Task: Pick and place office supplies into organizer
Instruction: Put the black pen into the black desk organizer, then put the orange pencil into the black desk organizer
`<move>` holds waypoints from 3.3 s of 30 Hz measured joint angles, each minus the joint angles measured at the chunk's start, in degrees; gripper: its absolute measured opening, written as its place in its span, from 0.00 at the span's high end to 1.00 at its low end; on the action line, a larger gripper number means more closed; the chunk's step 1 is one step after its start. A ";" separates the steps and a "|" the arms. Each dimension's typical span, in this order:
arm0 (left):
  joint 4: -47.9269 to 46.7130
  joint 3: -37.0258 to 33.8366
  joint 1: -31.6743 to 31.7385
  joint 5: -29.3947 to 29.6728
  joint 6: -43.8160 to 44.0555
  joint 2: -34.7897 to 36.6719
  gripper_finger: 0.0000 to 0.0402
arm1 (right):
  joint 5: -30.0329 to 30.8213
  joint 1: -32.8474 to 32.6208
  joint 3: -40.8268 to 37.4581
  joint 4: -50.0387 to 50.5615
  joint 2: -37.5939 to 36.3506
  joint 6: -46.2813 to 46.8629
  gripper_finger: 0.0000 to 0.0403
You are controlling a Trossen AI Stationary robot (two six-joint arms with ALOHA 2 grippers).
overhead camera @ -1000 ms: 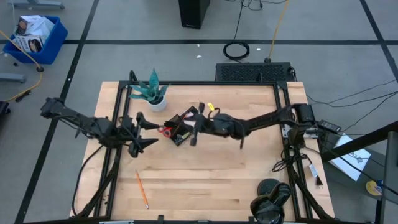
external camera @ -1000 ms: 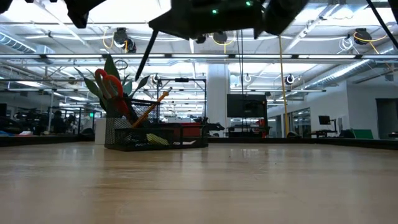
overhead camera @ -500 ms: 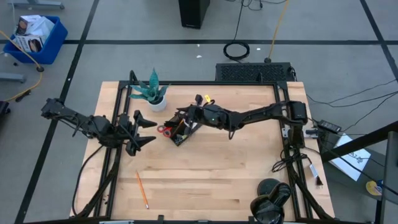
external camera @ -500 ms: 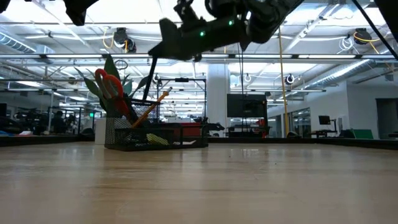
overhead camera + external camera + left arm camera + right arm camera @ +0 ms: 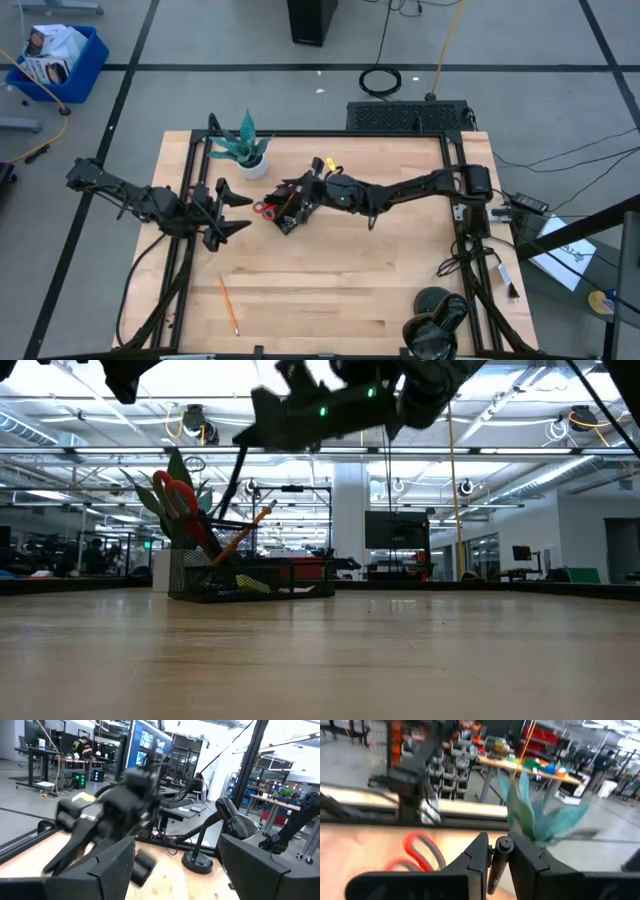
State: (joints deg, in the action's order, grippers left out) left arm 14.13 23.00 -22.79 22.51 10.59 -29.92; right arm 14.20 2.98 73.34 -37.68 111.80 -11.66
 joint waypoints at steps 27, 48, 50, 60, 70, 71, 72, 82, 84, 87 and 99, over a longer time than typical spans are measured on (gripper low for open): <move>-2.06 0.02 0.00 0.49 0.26 -0.07 0.27 | -5.27 2.59 -0.09 11.44 -0.10 6.06 0.87; -2.37 0.02 0.02 -1.37 -0.10 -4.08 0.27 | -5.52 -1.26 -0.03 1.35 2.75 -1.28 0.56; -2.51 0.02 0.02 -1.37 -1.58 -4.16 0.27 | -5.54 -2.34 -0.02 2.39 1.71 -1.67 0.53; -9.78 0.05 -0.98 -1.39 -1.08 1.95 0.27 | -6.98 -8.05 -17.33 6.44 -14.89 3.14 0.52; -14.47 0.04 -1.03 -1.35 -2.97 3.58 0.27 | -6.35 -14.12 -48.14 -13.13 -34.38 15.75 0.55; -14.46 0.04 -1.03 -0.92 -3.02 3.57 0.27 | -6.50 -14.60 -50.58 -15.92 -35.85 16.05 0.55; -14.41 0.04 -0.98 0.03 -3.01 3.55 0.27 | -6.73 -15.11 -52.78 -18.40 -37.02 15.94 0.55; -18.20 0.04 -0.76 0.70 -4.89 3.90 0.27 | -6.52 -15.70 -70.49 -30.92 -48.13 12.64 0.55; -21.21 0.04 -0.76 0.13 -4.50 3.90 0.27 | -6.55 -15.68 -72.35 -31.93 -50.97 13.03 0.55; -23.65 0.04 -0.81 -0.02 -4.07 3.92 0.27 | -6.80 -15.62 -72.11 -26.46 -55.56 12.50 0.56; -25.89 0.04 -1.84 -20.72 -13.25 3.64 0.27 | 1.80 -15.36 -72.35 -8.83 -79.77 6.03 0.56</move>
State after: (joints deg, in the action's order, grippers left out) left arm -11.76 23.05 -24.62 1.80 -2.66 -26.28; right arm 16.00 -12.38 0.99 -46.51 32.03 -5.63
